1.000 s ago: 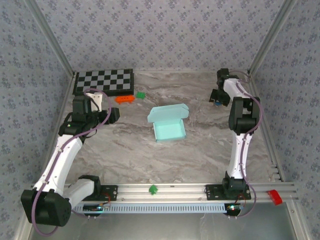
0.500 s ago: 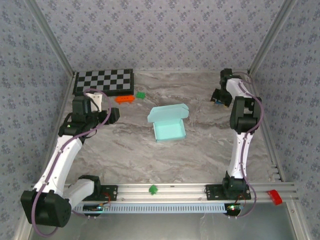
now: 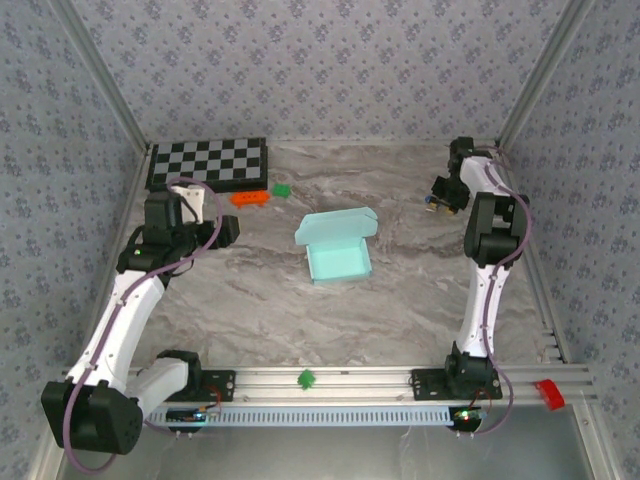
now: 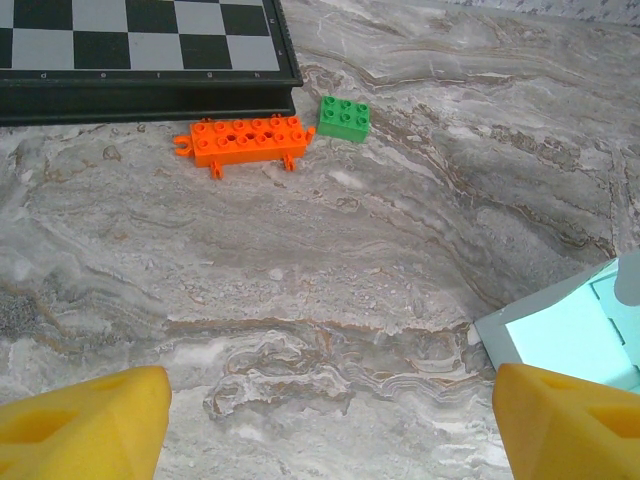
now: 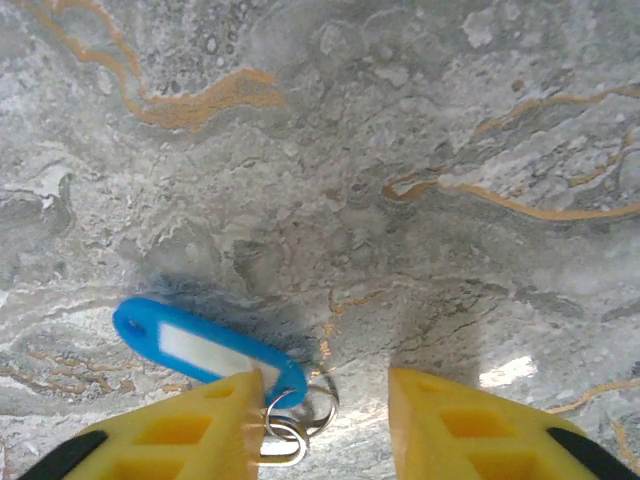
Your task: Fold the paper box
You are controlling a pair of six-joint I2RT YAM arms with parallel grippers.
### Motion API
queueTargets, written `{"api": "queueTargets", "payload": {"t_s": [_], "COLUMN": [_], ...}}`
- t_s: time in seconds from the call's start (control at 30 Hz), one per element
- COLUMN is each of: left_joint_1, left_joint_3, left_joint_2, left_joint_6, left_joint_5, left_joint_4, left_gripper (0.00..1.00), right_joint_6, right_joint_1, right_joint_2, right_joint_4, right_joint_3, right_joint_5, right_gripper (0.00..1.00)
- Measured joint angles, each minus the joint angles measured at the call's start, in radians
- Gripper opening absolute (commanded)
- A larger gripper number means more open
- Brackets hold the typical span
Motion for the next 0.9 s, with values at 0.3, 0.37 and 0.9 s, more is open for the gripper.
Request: {"api": "queueTargets", "payload": {"t_s": [0.3,0.37,0.9], "left_joint_1": [0.000,0.000,0.000], "left_joint_3": [0.000,0.000,0.000], "left_joint_2": [0.000,0.000,-0.004], "left_joint_6": [0.000,0.000,0.000], "left_joint_5": [0.000,0.000,0.000], "left_joint_4": [0.000,0.000,0.000], "left_gripper": [0.84,0.84,0.84], "right_joint_6": [-0.010,-0.015,-0.072], "right_joint_1": [0.001,0.002,0.084], "right_joint_2": [0.001,0.001,0.000], "right_joint_4": [0.002,0.001,-0.010], "right_joint_3": [0.001,0.001,0.001], "right_joint_5": [0.004,0.009,0.092], "right_gripper": [0.34,0.31,0.10]}}
